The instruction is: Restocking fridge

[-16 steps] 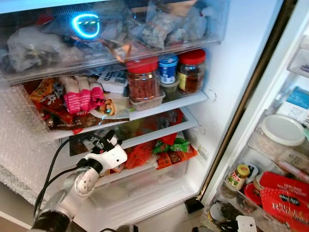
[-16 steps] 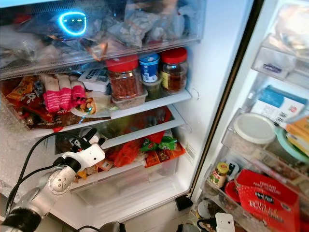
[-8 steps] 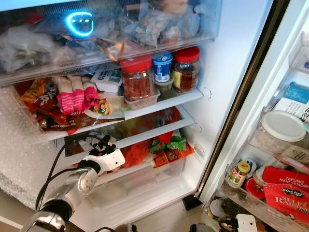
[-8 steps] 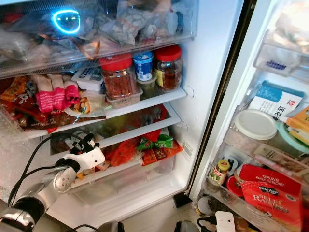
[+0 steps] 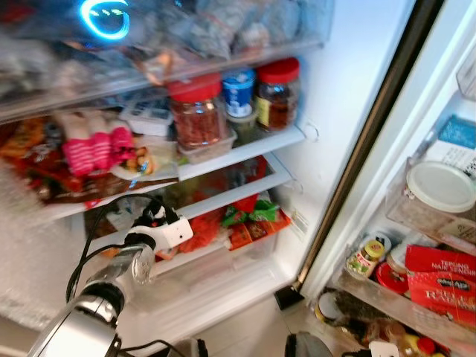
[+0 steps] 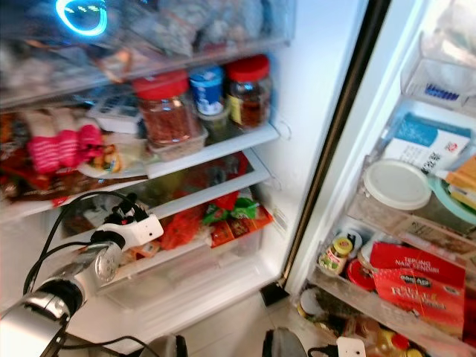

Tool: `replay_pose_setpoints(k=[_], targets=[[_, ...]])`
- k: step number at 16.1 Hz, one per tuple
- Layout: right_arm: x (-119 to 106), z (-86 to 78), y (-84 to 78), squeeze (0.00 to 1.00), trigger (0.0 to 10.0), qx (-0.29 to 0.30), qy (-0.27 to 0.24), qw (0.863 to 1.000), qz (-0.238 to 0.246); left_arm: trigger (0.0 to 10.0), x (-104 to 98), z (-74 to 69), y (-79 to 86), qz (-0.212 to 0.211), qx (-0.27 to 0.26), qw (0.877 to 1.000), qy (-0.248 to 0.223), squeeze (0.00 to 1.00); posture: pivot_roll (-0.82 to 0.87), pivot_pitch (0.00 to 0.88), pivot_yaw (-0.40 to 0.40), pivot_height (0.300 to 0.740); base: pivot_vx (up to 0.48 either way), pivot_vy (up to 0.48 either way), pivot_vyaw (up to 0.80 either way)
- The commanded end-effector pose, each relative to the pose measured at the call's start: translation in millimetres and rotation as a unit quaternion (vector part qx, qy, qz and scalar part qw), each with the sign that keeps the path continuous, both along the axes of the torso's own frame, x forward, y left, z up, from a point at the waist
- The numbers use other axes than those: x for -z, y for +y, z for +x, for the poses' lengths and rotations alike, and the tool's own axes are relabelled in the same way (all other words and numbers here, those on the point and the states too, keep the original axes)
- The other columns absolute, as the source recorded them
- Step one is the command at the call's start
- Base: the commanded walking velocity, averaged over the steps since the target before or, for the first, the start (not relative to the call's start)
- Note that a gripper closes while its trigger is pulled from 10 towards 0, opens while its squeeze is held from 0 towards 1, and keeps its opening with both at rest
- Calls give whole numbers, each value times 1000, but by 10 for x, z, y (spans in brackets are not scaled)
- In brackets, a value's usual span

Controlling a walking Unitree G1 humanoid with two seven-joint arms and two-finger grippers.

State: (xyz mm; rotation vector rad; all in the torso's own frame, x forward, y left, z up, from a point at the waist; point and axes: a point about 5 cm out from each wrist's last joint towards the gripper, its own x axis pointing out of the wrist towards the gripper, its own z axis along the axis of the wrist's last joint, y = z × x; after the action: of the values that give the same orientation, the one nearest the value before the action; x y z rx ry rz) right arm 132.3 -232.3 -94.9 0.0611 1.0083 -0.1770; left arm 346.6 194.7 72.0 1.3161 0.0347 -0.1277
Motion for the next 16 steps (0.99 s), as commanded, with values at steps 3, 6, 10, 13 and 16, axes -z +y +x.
replay_pose_setpoints(k=[3,6,10,13,16], targets=[[4,-16,-9,0,10000,-2,4,1000,0,10000,68,-34,80,1,-28,999,18,1000,-28,136,-17,643,0,0,0],[2,-4,0,0,10000,-4,2,1000,1,10000,-14,12,96,-8,-34,999,-2,1000,-29,135,-17,643,0,0,0],[-1,6,4,0,10000,-2,0,1000,1,10000,-119,68,90,-17,-32,999,-29,1000,-28,130,-17,643,0,0,0],[-4,14,1,0,10000,0,-1,1000,0,10000,-223,123,66,-34,-28,998,-52,1000,-25,127,-19,643,0,0,0],[-8,29,2,0,10000,-1,-2,1000,0,10000,-274,149,24,-52,-14,997,-57,1000,-19,121,-19,643,0,0,0]])
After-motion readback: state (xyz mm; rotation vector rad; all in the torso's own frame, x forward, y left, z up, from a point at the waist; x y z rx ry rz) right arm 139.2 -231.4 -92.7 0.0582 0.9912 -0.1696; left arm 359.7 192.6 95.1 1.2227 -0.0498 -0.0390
